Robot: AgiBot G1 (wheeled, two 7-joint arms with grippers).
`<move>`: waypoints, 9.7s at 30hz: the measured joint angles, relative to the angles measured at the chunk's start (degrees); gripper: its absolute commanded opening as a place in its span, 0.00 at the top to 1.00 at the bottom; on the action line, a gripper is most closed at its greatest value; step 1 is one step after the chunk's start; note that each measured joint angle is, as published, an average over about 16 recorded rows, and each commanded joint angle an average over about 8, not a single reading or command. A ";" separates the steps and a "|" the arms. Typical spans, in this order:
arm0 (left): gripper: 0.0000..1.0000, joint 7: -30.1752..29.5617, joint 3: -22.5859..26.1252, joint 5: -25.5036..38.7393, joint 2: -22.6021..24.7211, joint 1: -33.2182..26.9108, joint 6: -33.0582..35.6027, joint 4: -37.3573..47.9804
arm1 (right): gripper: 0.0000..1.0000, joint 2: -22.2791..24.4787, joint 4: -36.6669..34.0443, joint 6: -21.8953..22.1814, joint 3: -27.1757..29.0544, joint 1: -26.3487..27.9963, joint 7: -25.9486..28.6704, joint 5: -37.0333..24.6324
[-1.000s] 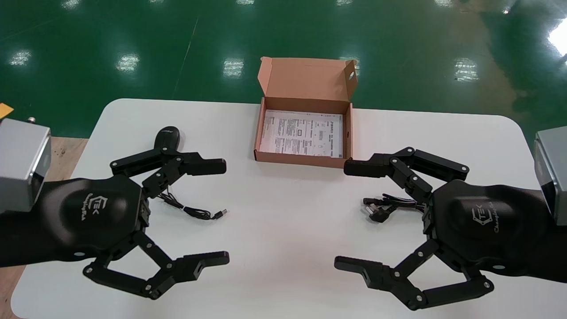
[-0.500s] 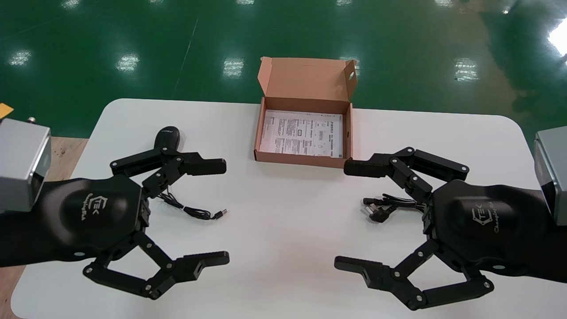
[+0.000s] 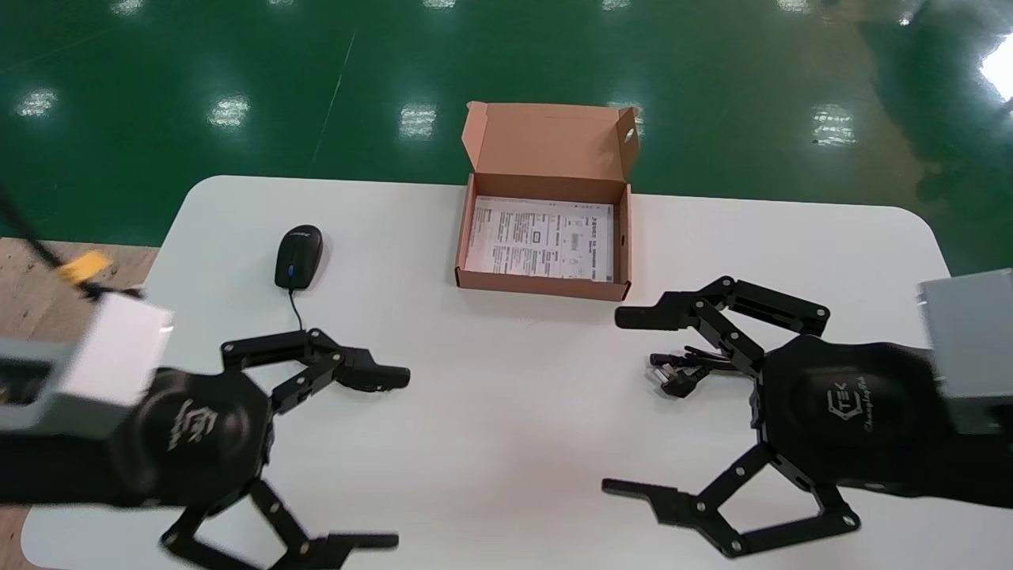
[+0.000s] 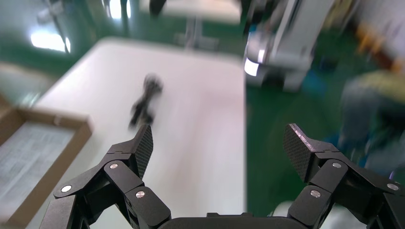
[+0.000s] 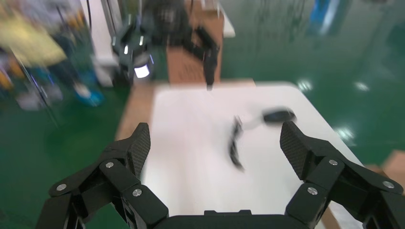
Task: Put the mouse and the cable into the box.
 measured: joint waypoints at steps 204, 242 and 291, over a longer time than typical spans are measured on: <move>0.67 31.26 32.67 4.78 42.04 -22.47 -46.12 53.19 | 0.00 -20.52 -65.76 31.75 -30.43 43.39 -53.67 -22.11; 0.00 16.94 22.78 -1.86 28.22 -11.63 -33.23 36.15 | 0.00 -13.68 -44.81 20.42 -20.25 28.05 -34.08 -12.24; 0.00 1.58 -9.69 -14.73 -2.13 13.26 -2.89 -2.94 | 0.00 0.61 4.27 1.09 2.61 -5.28 8.73 10.03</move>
